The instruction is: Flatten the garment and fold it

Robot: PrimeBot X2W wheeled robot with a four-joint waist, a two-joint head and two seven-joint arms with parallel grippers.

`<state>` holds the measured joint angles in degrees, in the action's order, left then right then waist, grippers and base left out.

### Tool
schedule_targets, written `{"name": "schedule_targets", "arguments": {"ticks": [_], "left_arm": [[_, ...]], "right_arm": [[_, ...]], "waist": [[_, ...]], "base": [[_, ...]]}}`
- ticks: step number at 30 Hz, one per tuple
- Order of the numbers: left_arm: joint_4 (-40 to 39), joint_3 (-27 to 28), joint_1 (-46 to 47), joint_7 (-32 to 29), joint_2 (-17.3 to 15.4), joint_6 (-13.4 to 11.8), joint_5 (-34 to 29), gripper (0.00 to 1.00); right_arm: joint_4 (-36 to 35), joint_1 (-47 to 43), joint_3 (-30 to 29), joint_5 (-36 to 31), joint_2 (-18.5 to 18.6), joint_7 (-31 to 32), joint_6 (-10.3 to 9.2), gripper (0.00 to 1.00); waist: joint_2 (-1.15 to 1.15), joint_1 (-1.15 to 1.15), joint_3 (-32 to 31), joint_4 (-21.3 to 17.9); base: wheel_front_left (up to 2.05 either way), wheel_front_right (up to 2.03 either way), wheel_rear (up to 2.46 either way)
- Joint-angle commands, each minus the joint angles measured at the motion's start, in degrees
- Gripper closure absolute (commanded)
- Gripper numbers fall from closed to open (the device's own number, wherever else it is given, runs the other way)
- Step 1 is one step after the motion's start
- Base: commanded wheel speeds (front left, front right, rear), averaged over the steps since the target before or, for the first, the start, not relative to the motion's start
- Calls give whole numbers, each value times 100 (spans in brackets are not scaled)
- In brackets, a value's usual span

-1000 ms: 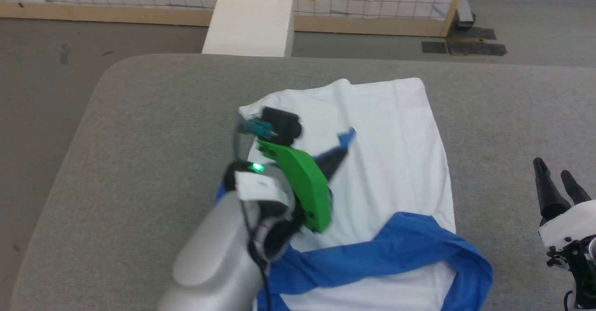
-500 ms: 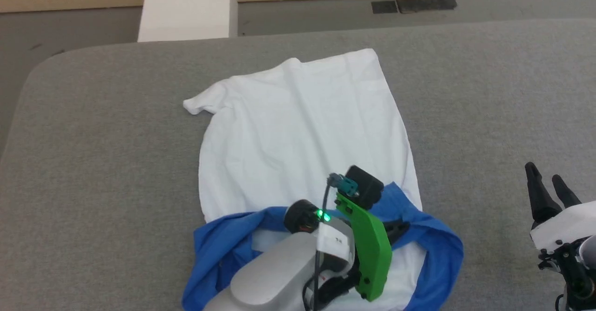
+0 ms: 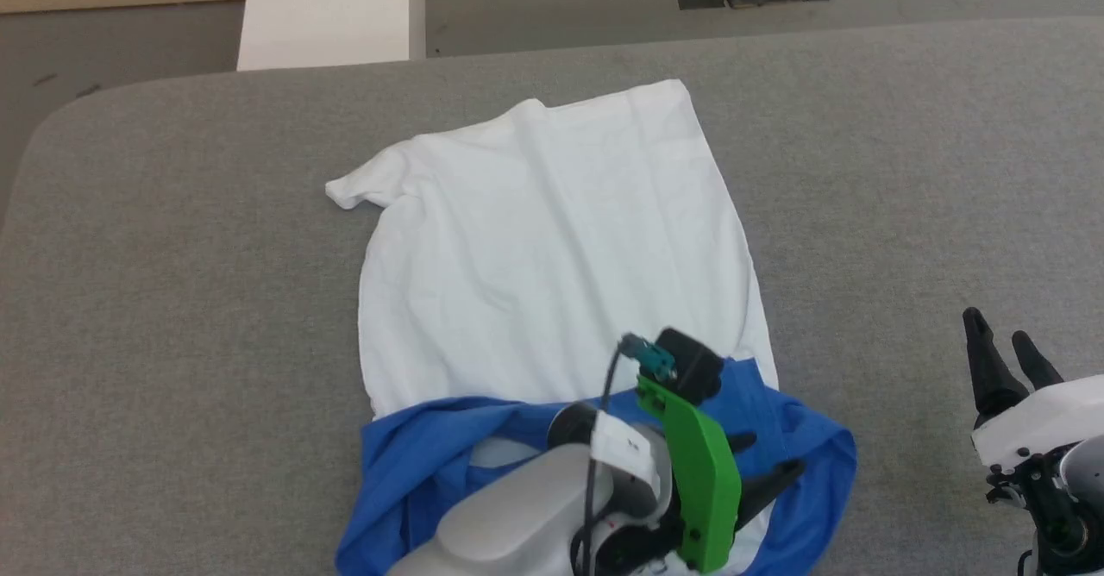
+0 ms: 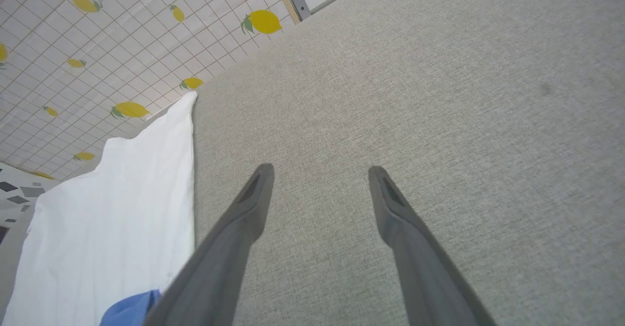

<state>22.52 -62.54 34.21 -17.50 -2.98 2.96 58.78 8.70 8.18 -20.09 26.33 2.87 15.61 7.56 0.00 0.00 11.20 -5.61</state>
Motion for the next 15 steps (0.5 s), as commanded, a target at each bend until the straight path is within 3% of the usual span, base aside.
{"name": "schedule_targets", "arguments": {"ticks": [1, 8, 15], "left_arm": [[-112, 110, 151, 92, 10, -39, 209, 0], [-215, 1038, 631, 865, -18, -185, 779, 0], [72, 2085, 628, 2046, -767, -281, 727, 0]], "right_arm": [[33, 56, 13, 19, 0, -29, -8, 0], [34, -14, -55, -66, 0, 26, -8, 0], [-99, -76, -90, -114, 0, 139, -8, 0]], "waist": [[0, 0, -147, 104], [0, 0, -526, 341], [0, 0, -711, 541]], "base": [[0, 0, 0], [0, 0, 0], [0, 0, 0]]}}
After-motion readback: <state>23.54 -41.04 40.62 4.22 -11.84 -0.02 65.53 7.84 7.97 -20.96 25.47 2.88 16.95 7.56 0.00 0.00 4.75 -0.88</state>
